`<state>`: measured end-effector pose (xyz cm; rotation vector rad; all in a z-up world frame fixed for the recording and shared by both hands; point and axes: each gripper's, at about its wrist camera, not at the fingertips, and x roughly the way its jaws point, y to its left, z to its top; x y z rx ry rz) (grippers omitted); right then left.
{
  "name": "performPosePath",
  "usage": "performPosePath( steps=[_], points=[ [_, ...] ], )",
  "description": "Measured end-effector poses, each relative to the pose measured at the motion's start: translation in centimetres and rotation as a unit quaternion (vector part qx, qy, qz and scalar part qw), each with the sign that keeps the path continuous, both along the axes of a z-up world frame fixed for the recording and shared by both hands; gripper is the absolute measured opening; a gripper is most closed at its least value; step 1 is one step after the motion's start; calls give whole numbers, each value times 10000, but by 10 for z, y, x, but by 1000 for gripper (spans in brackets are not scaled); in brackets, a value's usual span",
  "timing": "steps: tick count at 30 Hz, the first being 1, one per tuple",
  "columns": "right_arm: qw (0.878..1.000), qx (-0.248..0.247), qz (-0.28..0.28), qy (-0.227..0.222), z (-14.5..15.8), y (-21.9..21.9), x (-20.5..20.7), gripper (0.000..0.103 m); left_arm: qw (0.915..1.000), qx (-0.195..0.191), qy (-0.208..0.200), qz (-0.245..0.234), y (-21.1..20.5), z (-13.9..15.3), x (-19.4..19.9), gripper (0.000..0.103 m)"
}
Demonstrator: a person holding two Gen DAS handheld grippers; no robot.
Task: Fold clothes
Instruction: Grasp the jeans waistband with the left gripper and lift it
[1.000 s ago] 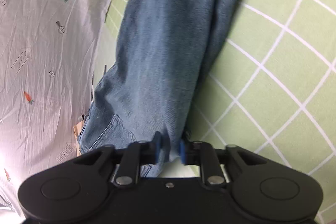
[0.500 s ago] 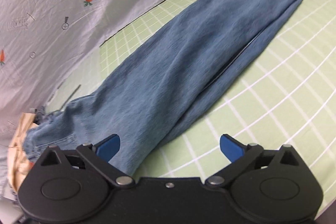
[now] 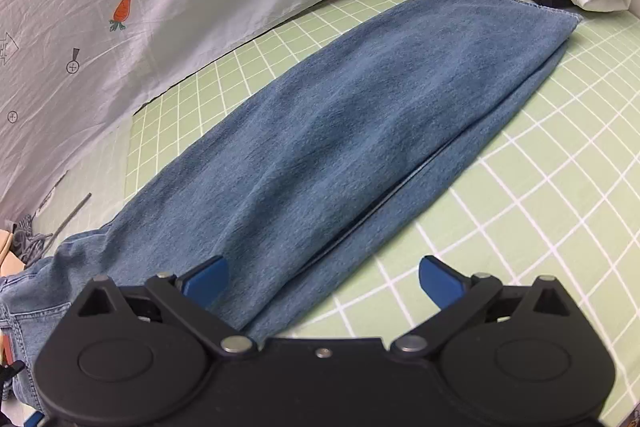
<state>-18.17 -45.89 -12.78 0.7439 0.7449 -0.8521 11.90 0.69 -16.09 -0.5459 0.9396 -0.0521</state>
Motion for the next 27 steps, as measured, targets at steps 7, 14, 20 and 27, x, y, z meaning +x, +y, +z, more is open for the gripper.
performPosePath(
  steps=[7, 14, 20, 27],
  points=[
    [9994, 51, 210, 269, -8, -12, -13, 102, 9973, -62, -726, -94, -16, 42, -20, 17],
    [9998, 103, 55, 168, -8, -41, -48, 102, 9830, -219, -1632, -808, -77, 107, -55, 14],
    [9997, 118, -214, 41, -7, -83, -87, 102, 9594, -306, -2102, -1853, -178, 133, -96, 14],
    [9986, 27, -522, 49, -11, -141, -130, 102, 9375, 146, -1272, -3235, -318, 64, -145, 15]
  ],
)
